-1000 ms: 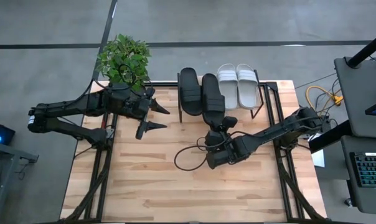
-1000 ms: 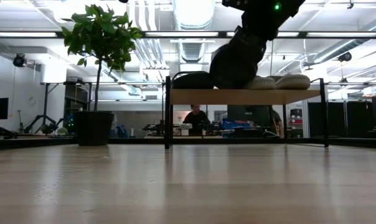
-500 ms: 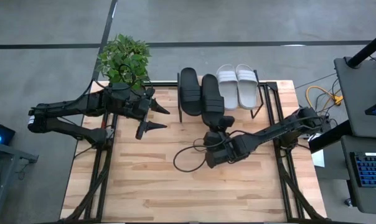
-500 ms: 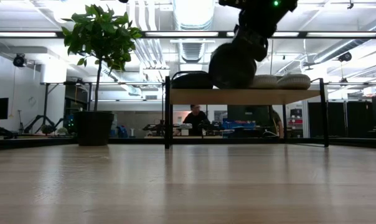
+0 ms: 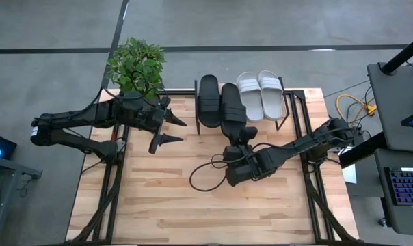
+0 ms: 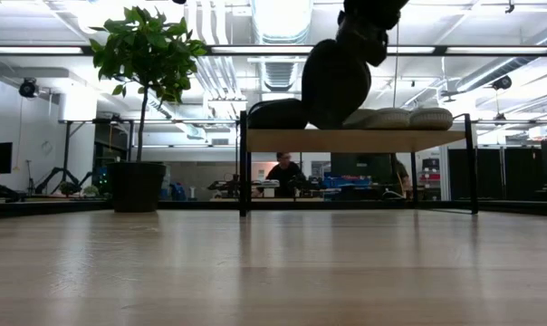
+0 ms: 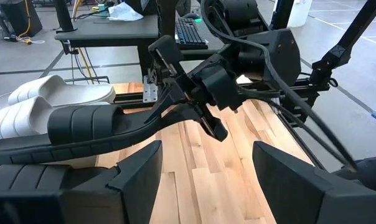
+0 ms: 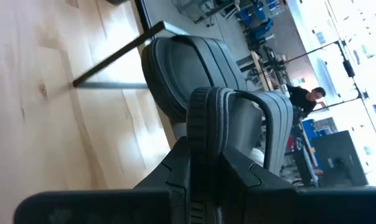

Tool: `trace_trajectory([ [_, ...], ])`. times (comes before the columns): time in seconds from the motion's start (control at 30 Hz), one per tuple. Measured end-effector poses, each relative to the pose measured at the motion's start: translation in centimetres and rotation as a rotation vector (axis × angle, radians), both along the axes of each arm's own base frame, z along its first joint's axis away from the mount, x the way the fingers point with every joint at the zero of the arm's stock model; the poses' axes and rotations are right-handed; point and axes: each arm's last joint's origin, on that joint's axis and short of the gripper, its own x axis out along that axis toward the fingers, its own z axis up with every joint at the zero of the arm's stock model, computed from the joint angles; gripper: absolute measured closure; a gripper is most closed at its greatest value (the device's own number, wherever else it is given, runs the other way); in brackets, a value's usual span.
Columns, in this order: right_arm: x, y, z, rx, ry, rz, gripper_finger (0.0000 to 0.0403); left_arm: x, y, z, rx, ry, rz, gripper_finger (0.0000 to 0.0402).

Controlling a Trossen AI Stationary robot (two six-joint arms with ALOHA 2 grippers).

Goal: Pick and place slides into the shelf
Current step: Put the black slide on the shelf

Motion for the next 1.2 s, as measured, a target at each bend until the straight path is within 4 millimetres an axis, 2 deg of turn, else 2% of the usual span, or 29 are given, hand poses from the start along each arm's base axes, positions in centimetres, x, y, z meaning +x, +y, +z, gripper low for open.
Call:
trace_trajectory([
  [0.5,-1.1,-0.3,-0.4,-0.021,0.125,0.0,0.0365,0.0,0.0,0.0,-0.003,-0.001,-0.005,0.0167],
  [0.9,-1.8,-0.4,-1.3,0.063,0.229,0.019,0.0365,0.0,0.0,0.0,-0.003,-0.002,-0.007,0.0167],
  [1.2,-1.8,-0.6,-2.0,0.088,0.21,0.005,0.0365,0.0,0.0,0.0,-0.002,-0.002,-0.007,0.0167],
])
